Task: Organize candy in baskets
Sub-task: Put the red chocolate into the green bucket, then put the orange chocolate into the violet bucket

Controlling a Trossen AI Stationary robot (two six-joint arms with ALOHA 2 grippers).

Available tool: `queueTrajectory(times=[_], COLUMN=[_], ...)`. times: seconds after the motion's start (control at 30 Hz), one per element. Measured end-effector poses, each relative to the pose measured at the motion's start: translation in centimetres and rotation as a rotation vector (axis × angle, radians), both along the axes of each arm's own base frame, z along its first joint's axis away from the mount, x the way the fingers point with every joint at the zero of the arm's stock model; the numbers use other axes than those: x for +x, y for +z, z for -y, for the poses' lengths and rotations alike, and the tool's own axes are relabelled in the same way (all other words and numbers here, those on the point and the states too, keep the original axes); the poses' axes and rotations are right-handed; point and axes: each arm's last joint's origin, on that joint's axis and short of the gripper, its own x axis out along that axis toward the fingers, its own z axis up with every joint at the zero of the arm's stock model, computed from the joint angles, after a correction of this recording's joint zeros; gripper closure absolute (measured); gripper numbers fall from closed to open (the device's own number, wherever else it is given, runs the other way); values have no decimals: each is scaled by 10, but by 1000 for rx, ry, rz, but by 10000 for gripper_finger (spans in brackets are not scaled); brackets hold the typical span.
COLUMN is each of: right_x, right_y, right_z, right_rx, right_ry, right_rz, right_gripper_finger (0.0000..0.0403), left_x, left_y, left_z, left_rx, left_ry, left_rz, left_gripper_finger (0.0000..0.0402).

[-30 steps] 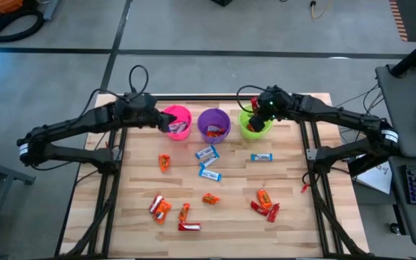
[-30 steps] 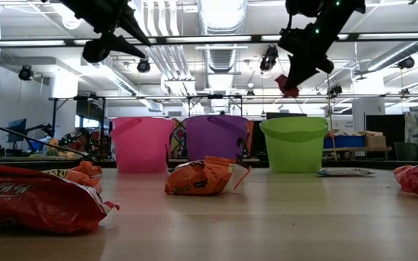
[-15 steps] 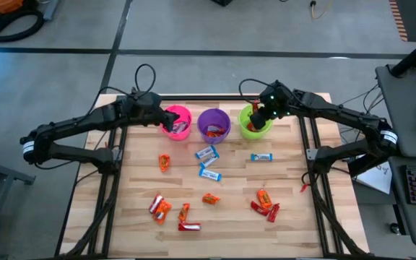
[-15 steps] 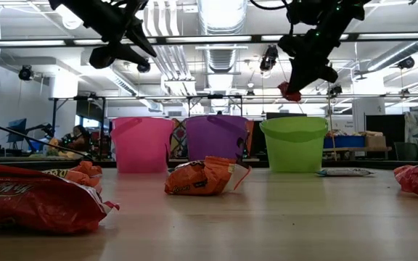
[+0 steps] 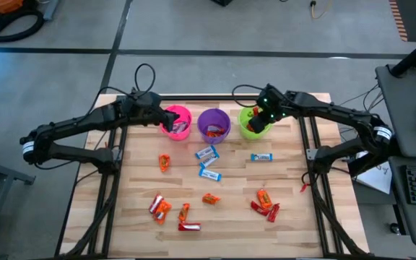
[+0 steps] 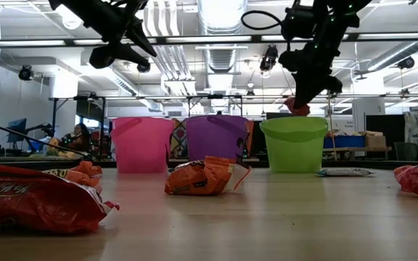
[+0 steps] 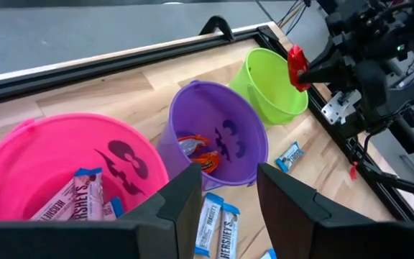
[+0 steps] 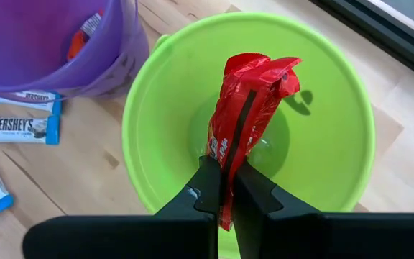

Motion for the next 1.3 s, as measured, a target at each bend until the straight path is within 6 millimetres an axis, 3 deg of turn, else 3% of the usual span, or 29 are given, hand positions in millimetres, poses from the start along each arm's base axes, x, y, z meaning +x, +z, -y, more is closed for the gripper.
queueTrajectory(times=[0.27, 0.6, 0.8, 1.07, 1.3], right_x=[1, 0, 0, 4, 8], right_y=[0, -2, -1, 14, 37], right_z=[2, 7, 6, 8, 11], right_rx=[1, 5, 13, -9, -45], right_ry=[-2, -22, -16, -6, 16], right_rz=[9, 16, 26, 69, 136], right_gripper_finger=[380, 279, 239, 207, 207], left_x=[0, -1, -5, -16, -18], left_y=[0, -2, -9, -28, -43], left_z=[0, 0, 5, 36, 63], left_rx=[12, -10, -140, -492, -603], left_ry=[-9, 0, -29, -114, -46], left_rz=[-10, -19, -66, -270, -438], left_gripper_finger=[283, 283, 283, 283, 283])
